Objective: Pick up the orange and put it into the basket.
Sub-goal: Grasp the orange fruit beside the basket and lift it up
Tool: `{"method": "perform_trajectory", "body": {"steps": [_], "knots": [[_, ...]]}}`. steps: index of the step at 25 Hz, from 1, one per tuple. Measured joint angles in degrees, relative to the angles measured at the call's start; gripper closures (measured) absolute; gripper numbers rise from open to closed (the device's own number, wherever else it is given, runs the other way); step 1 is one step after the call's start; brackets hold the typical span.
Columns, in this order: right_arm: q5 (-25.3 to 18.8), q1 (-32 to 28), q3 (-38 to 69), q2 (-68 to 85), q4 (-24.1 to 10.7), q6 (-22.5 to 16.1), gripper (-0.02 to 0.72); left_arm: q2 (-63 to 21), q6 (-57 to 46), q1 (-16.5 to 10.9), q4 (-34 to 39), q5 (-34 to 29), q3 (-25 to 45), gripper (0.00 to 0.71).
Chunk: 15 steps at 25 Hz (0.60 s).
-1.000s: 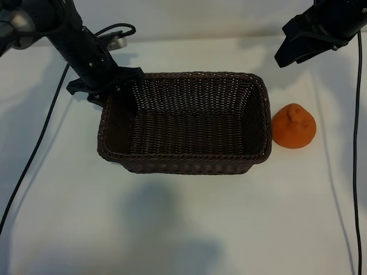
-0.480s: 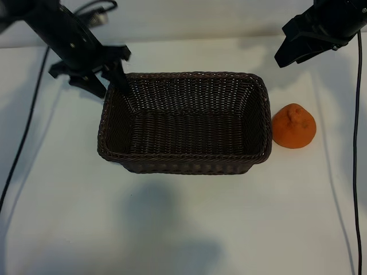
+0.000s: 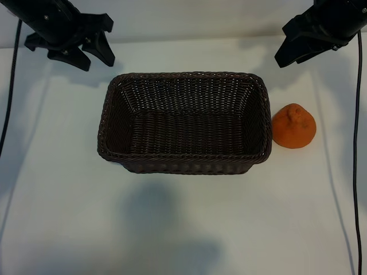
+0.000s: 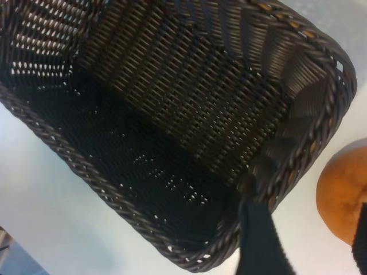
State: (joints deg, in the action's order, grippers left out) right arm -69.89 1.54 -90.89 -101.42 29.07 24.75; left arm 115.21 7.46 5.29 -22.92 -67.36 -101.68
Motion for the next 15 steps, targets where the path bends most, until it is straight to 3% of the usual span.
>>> {"method": "perform_trajectory", "body": {"steps": [7,15], "knots": [[0.0,0.0,0.0,0.0,0.0,0.0,0.298,-0.93,0.0,0.0,-0.36,0.0,0.0,0.155],[0.0,0.0,0.0,0.0,0.0,0.0,0.298,-1.43,3.05,0.0,-6.37,0.0,0.0,0.154]]}}
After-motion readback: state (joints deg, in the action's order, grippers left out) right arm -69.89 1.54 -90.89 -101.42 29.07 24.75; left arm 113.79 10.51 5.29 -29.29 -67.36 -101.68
